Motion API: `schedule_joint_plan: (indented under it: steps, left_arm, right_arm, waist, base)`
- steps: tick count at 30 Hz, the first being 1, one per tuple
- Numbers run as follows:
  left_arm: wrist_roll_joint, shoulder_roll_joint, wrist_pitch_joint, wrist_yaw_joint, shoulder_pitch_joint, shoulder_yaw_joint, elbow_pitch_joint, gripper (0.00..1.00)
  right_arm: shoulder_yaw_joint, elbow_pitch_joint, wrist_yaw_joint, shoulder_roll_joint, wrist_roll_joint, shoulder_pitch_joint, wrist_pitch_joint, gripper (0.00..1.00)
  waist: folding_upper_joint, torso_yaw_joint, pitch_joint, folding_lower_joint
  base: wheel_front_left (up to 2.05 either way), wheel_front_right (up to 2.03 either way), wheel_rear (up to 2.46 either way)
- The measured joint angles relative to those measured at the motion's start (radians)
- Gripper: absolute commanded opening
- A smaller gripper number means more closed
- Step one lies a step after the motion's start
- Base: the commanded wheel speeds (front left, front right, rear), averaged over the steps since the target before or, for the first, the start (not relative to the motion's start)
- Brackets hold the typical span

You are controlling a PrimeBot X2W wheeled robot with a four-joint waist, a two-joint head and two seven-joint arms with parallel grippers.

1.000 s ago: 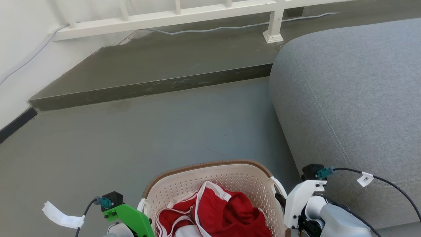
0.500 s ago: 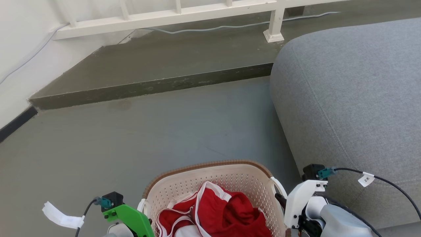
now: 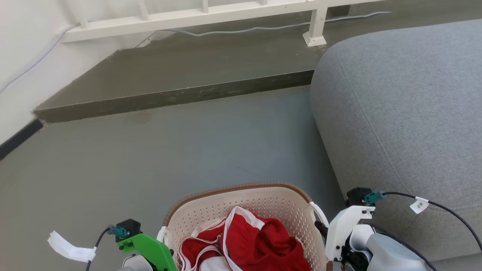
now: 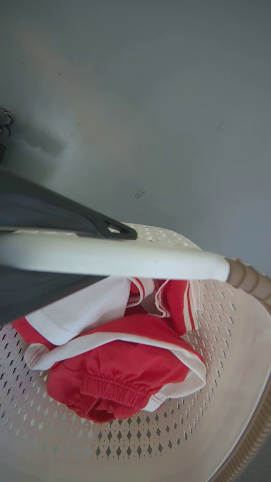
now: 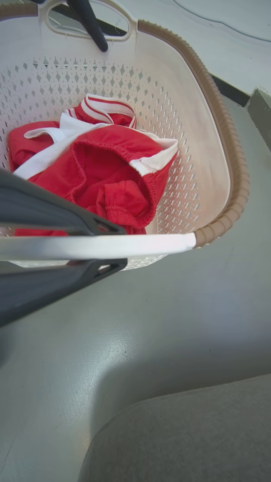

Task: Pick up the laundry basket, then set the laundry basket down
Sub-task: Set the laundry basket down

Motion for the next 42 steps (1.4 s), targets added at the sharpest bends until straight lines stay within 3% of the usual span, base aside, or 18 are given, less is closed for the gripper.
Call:
schedule_joint_plan:
  steps: [7,42]
  left_arm:
    - [0.002,0.005,-0.013,0.0,-0.006,-0.019,-0.008,0.0]
    - [0.082,0.01,-0.207,0.067,-0.379,-0.041,-0.079,0.0]
  right_arm:
    - [0.003,-0.009,0.0,-0.005,0.0,-0.003,-0.002,0.0]
    - [0.019,-0.091,0.0,-0.084,-0.035,-0.333,-0.209,0.0]
  waist:
    - [0.0,0.0,0.024,0.0]
    - [0.0,0.011,0.502,0.0002]
  base:
    - [0.0,0.0,0.0]
    - [0.0,0.0,0.0]
